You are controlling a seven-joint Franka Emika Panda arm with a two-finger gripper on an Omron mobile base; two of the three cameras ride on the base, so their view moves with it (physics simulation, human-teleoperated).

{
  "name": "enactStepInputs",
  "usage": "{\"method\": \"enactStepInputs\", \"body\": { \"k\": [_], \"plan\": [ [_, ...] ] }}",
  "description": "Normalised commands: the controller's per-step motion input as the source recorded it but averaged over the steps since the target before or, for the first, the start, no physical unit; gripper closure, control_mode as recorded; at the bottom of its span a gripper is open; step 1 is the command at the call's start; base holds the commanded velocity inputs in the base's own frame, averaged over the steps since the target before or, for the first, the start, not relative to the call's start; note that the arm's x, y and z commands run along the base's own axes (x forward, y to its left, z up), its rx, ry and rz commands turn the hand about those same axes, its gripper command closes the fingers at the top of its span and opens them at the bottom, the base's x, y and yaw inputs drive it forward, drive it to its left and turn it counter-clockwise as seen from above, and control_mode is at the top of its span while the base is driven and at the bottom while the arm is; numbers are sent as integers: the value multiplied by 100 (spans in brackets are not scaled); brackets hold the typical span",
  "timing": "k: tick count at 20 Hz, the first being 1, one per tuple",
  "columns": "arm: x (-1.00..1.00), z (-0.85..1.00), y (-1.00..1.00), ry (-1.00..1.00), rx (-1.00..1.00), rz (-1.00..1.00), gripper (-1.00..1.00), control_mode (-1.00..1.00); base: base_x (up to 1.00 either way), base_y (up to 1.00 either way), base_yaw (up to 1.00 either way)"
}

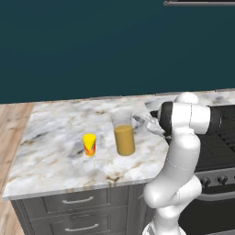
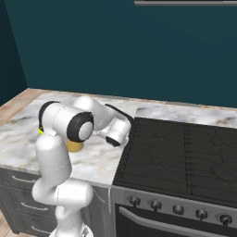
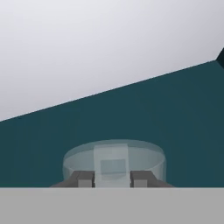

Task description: Place the pitcher and cup on the dining counter for serving.

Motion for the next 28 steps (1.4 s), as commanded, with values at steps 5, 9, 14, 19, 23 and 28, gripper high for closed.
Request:
{"method": "enactStepInputs", "body": {
  "k": [5,9,14,19,23,28],
  "plan": [
    [-1,-46,2,-10,0,0,100,-100,0,0,0],
    [0,-29,0,-9,0,0,100,-100,0,0,0],
    [0,-11,0,-6,0,1,100,-100,0,0,0],
    [0,0,0,0,1,0,-100,-100,0,0,0],
    [-4,1,-6,0,0,0,-100,-100,0,0,0],
    [-28,9,-36,0,0,0,-100,-100,0,0,0]
  ]
}}
